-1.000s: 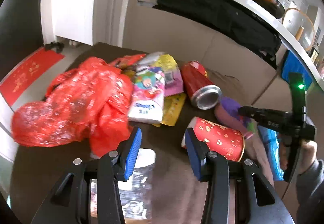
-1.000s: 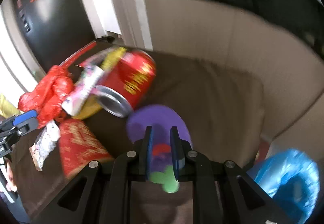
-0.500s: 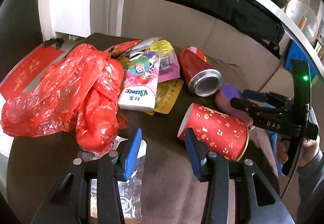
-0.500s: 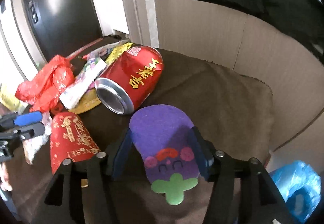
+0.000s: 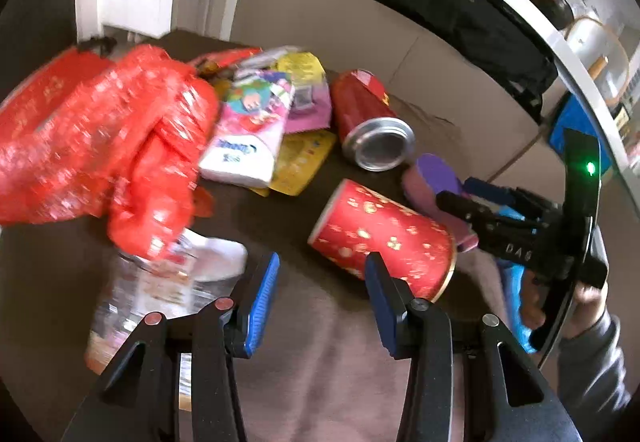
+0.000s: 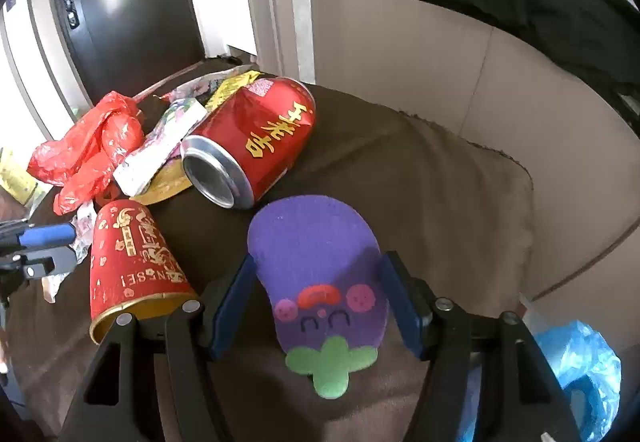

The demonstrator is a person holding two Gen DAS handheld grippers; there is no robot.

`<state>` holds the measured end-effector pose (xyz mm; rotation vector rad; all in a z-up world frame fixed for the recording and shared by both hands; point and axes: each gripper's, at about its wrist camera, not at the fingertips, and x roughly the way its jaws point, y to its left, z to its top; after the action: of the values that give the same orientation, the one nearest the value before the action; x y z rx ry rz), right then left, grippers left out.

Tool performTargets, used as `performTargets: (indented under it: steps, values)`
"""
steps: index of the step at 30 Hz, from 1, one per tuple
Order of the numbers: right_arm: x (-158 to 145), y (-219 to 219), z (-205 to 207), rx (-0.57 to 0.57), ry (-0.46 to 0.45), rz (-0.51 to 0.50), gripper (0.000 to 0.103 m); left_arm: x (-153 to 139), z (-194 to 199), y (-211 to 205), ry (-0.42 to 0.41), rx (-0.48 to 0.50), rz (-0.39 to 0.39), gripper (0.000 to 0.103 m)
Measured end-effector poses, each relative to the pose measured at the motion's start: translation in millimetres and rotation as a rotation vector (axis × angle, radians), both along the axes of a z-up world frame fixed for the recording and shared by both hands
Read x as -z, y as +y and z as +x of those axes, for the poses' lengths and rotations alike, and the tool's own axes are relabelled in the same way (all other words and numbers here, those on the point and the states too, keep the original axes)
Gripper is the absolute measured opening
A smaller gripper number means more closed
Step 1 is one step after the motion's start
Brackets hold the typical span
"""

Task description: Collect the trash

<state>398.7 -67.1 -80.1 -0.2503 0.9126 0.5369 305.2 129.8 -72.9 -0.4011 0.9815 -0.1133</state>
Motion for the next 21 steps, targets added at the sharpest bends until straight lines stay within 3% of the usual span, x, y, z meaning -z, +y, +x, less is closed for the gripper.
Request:
performTargets:
  steps: [5, 8, 13, 15, 18, 21]
  values:
    - [-0.4, -19.4, -10.9, 0.051, -0.003, -0.014, 0.053, 9.9, 17.5, -7.0, 0.063, -0.054, -0.171, 0.045]
    - [-6.3, -41.9, -22.0, 0.112, -0.014, 0.030, 0.044, 15.3, 33.4, -11.4, 0.100, -0.114, -0.182, 0.045]
    - [-18.7, -51.3, -33.2, 0.109, -0.083, 0.030, 0.044, 30.1, 59.0, -13.9, 0.202, -0.184, -0.251, 0.043]
    - [-25.2, -54.9, -34.7, 0.111, -0.105, 0.026, 0.044, 29.8, 64.9, -14.3, 0.201, -0.191, -0.279, 0.041]
    - [-44.4, -56.4, -40.6, 0.093, -0.162, 0.034, 0.044, 10.0, 62.4, -19.8, 0.114, -0.128, -0.167, 0.041]
    - [-49.6, -49.8, -42.3, 0.039, -0.157, 0.067, 0.045, -5.5, 50.1, -21.3, 0.042, -0.059, -0.005, 0.041]
